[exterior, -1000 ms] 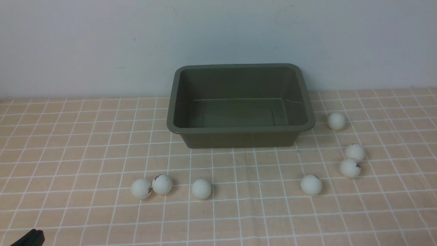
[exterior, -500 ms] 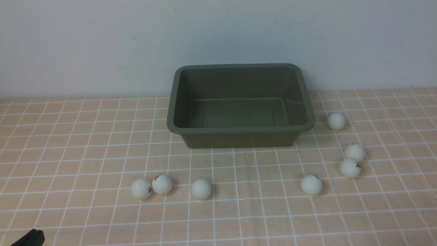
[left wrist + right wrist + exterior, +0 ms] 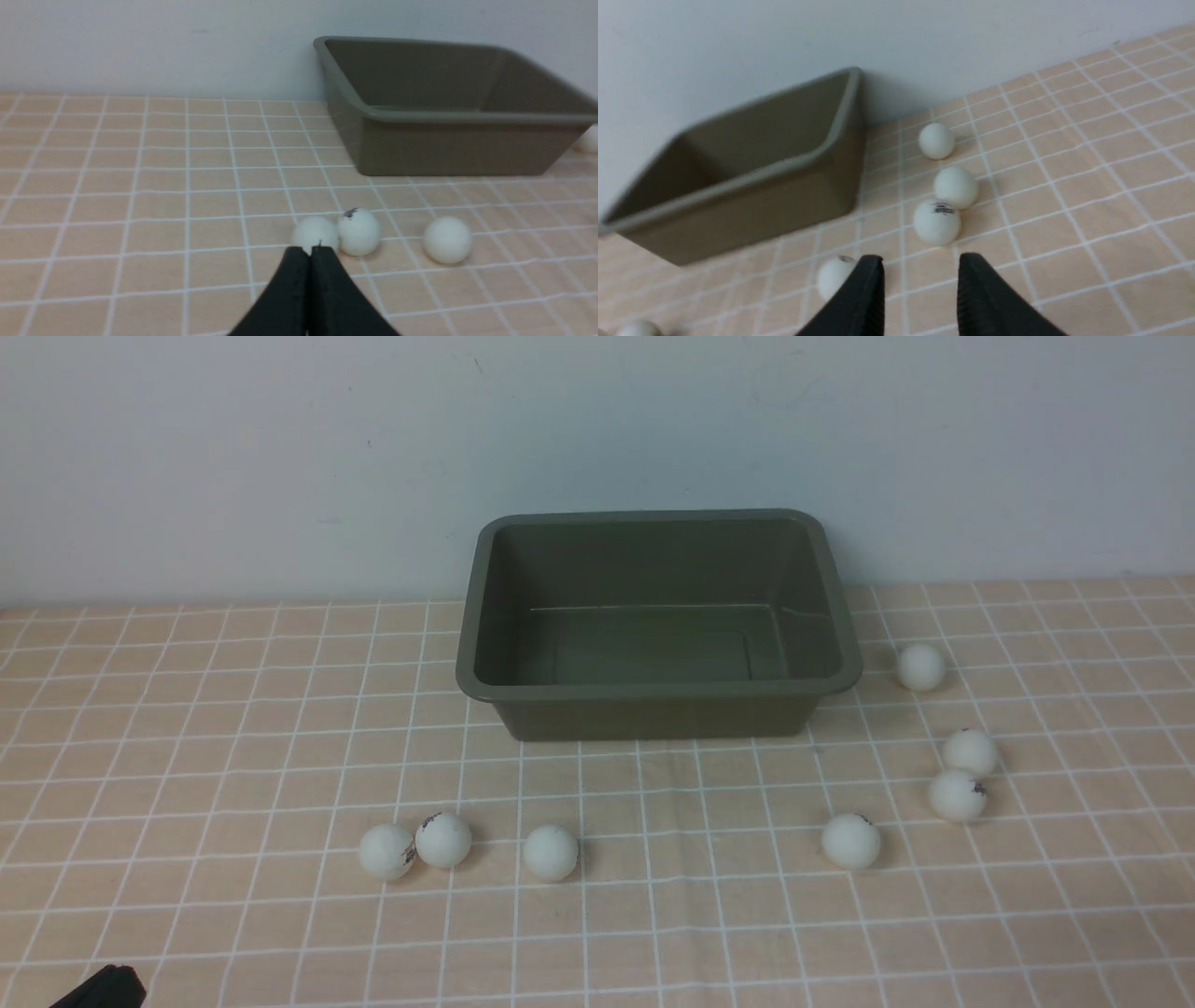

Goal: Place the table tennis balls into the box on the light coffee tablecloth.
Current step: 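Reach for and grasp a ping pong ball on the table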

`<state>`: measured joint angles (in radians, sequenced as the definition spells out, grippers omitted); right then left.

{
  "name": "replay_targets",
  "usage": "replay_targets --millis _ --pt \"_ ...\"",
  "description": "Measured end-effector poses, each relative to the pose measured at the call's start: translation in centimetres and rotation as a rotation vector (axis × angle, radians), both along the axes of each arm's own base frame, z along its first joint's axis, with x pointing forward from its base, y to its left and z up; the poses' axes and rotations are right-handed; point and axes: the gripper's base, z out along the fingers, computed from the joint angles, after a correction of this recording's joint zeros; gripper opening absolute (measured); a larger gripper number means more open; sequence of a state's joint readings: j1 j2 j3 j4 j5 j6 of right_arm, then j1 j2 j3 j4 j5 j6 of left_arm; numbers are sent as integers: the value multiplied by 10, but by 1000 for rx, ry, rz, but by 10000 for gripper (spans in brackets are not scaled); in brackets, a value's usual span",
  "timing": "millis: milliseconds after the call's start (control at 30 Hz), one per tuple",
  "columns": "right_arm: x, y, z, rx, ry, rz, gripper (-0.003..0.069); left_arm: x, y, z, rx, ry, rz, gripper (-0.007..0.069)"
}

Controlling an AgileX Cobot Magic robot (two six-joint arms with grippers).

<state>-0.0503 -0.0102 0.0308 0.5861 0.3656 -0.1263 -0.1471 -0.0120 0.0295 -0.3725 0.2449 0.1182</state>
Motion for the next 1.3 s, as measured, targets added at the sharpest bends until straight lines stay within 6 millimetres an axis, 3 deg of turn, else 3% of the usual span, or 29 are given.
replay_targets --millis 133,333,700,867,967,1067,1200,1300 --pt "0 2 5 184 -30 -3 211 0 -2 1 -138 21 -5 -69" --pt "1 -2 11 304 -99 -53 211 0 -3 2 -170 25 -6 -69" --pt "2 -6 15 368 -145 -93 211 0 -4 6 -340 20 2 -69" --pt "1 -6 23 294 -176 -87 211 0 -3 13 -633 17 26 -69" --pt "-2 -4 38 215 -215 -57 211 1 -1 16 -751 10 47 -69" --pt "-11 0 73 96 -303 -5 209 2 4 19 -831 -27 90 -69" --pt "-16 8 110 -21 -323 83 184 1 3 22 -667 -62 63 -69" --pt "-10 15 126 -106 -267 168 154 -4 -4 42 -486 -120 -33 -69"
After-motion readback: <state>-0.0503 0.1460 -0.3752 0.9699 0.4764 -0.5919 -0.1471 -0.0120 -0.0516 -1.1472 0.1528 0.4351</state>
